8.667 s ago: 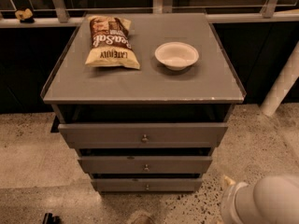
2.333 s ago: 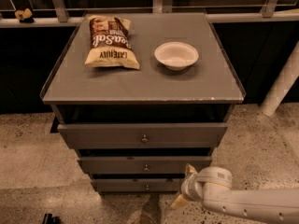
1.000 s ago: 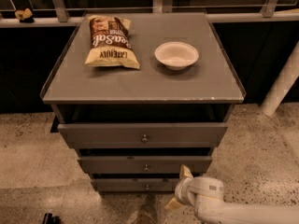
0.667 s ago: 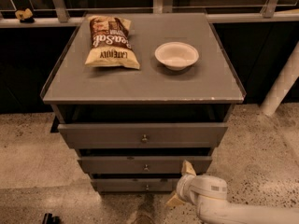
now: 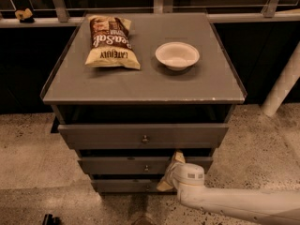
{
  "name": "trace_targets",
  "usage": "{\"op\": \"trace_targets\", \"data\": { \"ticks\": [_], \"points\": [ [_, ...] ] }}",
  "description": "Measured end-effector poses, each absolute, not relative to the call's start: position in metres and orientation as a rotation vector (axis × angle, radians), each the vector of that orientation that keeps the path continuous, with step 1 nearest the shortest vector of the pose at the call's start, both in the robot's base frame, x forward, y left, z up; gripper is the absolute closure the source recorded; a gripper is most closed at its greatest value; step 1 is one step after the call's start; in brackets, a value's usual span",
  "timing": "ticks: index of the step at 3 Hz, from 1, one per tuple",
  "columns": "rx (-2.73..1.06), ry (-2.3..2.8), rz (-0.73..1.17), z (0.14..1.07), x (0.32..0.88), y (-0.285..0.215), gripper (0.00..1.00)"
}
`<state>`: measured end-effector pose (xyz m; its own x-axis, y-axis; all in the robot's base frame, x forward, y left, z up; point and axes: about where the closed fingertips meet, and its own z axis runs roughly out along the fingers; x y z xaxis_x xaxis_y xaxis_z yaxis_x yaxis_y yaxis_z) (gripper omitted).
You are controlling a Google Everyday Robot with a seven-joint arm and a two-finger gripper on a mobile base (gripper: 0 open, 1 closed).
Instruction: Open middle drawer
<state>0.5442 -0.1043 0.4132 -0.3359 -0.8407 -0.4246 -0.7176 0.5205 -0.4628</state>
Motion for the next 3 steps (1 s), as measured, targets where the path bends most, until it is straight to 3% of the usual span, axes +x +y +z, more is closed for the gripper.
{"op": "trace_targets", "data": {
  "ticks": [3],
  "points": [
    [-1.22, 2.216, -0.321, 0.39, 0.568, -0.113, 0.0]
  ]
}}
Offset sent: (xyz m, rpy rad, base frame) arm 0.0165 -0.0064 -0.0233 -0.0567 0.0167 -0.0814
